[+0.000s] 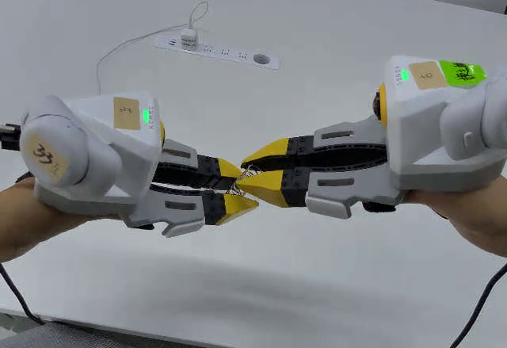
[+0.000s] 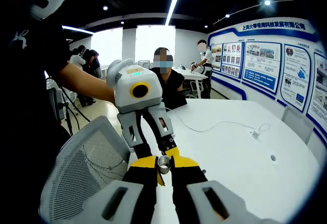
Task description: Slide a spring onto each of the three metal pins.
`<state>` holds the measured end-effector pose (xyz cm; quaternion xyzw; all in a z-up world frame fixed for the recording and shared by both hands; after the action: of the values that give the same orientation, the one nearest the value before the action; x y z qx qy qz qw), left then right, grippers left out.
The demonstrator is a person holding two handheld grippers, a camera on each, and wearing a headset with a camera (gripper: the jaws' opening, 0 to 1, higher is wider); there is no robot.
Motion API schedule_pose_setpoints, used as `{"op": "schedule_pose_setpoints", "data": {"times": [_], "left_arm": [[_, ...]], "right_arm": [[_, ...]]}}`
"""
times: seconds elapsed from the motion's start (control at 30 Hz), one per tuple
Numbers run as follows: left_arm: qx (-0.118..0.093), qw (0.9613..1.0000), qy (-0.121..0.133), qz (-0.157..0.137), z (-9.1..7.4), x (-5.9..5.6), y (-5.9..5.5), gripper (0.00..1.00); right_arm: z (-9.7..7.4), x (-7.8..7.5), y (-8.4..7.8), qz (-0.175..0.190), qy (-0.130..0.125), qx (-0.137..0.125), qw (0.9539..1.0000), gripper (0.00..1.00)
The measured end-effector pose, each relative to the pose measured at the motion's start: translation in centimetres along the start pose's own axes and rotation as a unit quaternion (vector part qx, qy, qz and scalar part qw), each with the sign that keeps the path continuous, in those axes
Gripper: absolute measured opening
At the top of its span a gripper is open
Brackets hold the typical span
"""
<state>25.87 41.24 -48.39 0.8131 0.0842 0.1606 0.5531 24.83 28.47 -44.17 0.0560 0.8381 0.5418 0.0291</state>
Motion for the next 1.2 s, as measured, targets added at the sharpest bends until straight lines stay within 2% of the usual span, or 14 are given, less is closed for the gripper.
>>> {"op": "schedule_pose_setpoints", "data": {"times": [0.2, 0.33, 0.43, 0.57, 0.67, 0.73, 0.93, 0.97, 1.07, 1.2], "left_arm": [[0.002, 0.9999, 0.013, -0.008, -0.4, 0.5, -0.1, 0.12], [0.018, 0.9996, 0.018, -0.012, -0.7, 0.9, -0.6, 0.11], [0.026, 0.9993, 0.027, -0.012, -1.2, 1.2, -1.0, 0.09], [0.016, 0.998, 0.047, -0.04, -2.0, 1.6, -1.2, 0.14], [0.017, 0.9958, 0.073, -0.053, -2.6, 2.3, -1.4, 0.24], [0.017, 0.9948, 0.08, -0.061, -2.9, 2.6, -1.5, 0.31], [0.019, 0.9931, 0.09, -0.073, -3.6, 3.1, -1.8, 0.41], [0.019, 0.9928, 0.09, -0.076, -3.6, 3.2, -1.9, 0.42], [0.024, 0.9926, 0.089, -0.079, -3.6, 3.3, -2.2, 0.36], [0.023, 0.9913, 0.092, -0.091, -3.5, 3.5, -2.5, 0.43]], "right_arm": [[-0.3, -0.3, 0.3, 0.003, -0.016, -0.012, 0.9998, 0.1], [-0.5, -0.6, 0.5, 0.002, -0.027, -0.011, 0.9996, 0.1], [-1.1, -1.4, 0.6, 0.005, -0.04, -0.009, 0.9992, 0.1], [-1.9, -3.1, 0.6, 0.014, -0.067, -0.003, 0.9977, 0.1], [-2.4, -4.3, 0.3, 0.02, -0.086, 0.007, 0.996, 0.1], [-2.6, -5.0, 0.0, 0.032, -0.095, 0.011, 0.9949, 0.1], [-2.6, -6.8, -1.9, 0.056, -0.121, 0.043, 0.9902, 0.1], [-2.6, -7.1, -2.2, 0.061, -0.126, 0.047, 0.9891, 0.1], [-2.7, -7.7, -2.8, 0.059, -0.146, 0.068, 0.9852, 0.1], [-2.4, -8.3, -3.7, 0.079, -0.152, 0.093, 0.9809, 0.1]]}}
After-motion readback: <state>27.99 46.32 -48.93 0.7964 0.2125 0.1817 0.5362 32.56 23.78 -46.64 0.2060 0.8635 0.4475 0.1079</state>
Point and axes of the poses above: the centre of the closed fingertips' face, and the gripper's own axes: z roughly forward along the fingers, x roughly to its left, y roughly out of its top, the point moved 9 cm from there along -z, roughly backward along the fingers, and after that the axes turned 9 degrees about y, right-handed, at the moved point
